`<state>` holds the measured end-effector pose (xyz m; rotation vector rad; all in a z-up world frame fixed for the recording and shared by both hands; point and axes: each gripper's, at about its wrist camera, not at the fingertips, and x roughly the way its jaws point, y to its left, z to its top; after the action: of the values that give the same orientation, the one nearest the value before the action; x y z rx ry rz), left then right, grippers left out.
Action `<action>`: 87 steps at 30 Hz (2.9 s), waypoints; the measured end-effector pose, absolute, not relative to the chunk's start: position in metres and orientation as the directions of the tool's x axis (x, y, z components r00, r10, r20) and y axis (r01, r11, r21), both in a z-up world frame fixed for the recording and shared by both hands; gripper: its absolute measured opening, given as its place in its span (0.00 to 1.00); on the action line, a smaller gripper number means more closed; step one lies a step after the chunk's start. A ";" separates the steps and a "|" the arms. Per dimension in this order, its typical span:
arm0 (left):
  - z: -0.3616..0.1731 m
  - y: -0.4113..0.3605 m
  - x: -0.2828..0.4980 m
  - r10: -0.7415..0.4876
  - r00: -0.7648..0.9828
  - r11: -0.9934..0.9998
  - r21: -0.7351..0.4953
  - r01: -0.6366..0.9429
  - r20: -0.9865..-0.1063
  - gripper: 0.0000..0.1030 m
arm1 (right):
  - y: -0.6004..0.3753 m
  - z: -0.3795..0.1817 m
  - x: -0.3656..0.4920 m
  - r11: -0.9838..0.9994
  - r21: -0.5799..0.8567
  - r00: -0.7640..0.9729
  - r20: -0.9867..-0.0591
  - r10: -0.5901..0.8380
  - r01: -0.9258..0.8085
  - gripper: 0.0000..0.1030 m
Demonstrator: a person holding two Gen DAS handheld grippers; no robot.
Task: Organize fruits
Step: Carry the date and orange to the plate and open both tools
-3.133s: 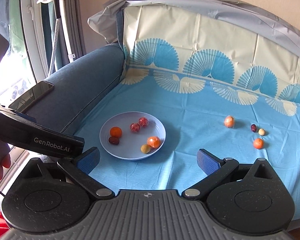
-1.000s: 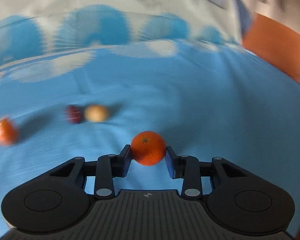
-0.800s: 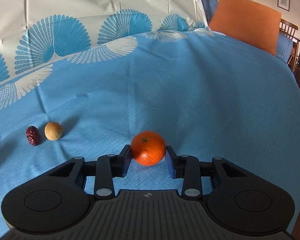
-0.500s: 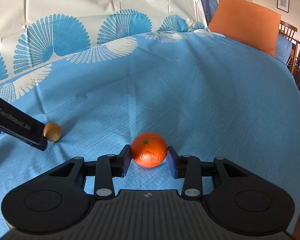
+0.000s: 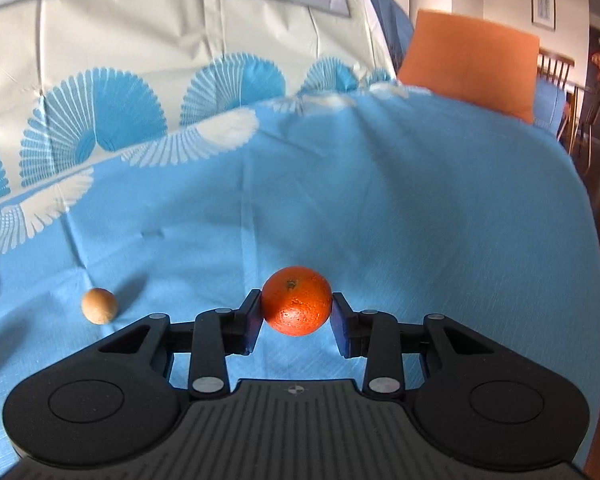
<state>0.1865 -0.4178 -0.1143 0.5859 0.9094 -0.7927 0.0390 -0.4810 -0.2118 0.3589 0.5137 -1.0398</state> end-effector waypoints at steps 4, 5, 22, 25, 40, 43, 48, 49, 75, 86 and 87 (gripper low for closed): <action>-0.073 -0.355 0.159 -0.287 0.424 0.684 0.127 0.718 -0.859 0.22 | -0.468 -0.195 0.030 0.461 -0.002 0.393 -0.518 -0.759 0.887 0.37; -0.064 -0.338 0.151 -0.258 0.444 0.708 0.145 0.691 -0.858 0.22 | -0.463 -0.187 0.025 0.462 -0.006 0.395 -0.510 -0.764 0.887 0.37; 0.033 -0.092 0.005 -0.197 0.542 0.877 0.101 0.471 -0.817 0.22 | -0.264 -0.003 -0.098 0.890 0.142 0.848 -0.399 -0.349 0.433 0.37; 0.036 -0.061 -0.015 -0.192 0.549 0.895 0.085 0.438 -0.814 0.22 | -0.228 0.001 -0.108 0.936 0.128 0.868 -0.433 -0.245 0.328 0.37; 0.045 0.011 -0.049 -0.221 0.579 0.936 -0.004 0.352 -0.784 0.22 | -0.133 0.011 -0.137 0.997 -0.007 0.867 -0.492 -0.074 0.081 0.37; 0.045 0.014 -0.048 -0.222 0.581 0.938 -0.008 0.347 -0.783 0.22 | -0.133 0.010 -0.139 0.997 -0.014 0.864 -0.498 -0.070 0.072 0.37; 0.043 0.019 -0.044 -0.224 0.577 0.940 -0.018 0.340 -0.785 0.22 | -0.130 0.009 -0.139 0.997 -0.023 0.863 -0.500 -0.070 0.068 0.37; 0.042 0.020 -0.043 -0.222 0.578 0.942 -0.019 0.335 -0.785 0.22 | -0.130 0.008 -0.139 0.997 -0.023 0.862 -0.502 -0.070 0.067 0.37; 0.006 0.037 0.046 -0.220 0.529 0.963 -0.094 0.253 -0.820 0.22 | -0.111 -0.019 -0.059 0.999 -0.024 0.812 -0.584 0.017 -0.038 0.37; -0.052 0.012 0.110 -0.233 0.444 0.952 -0.110 0.285 -0.865 0.22 | -0.104 -0.067 0.018 0.996 -0.012 0.749 -0.660 0.060 -0.090 0.37; -0.058 0.010 0.116 -0.230 0.438 0.952 -0.107 0.287 -0.869 0.22 | -0.103 -0.072 0.024 0.995 -0.011 0.742 -0.667 0.063 -0.094 0.37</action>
<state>0.1157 0.0104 -0.0580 0.0596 1.0699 -0.3217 0.0236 -0.1032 -0.0724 -0.0449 0.7297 0.0861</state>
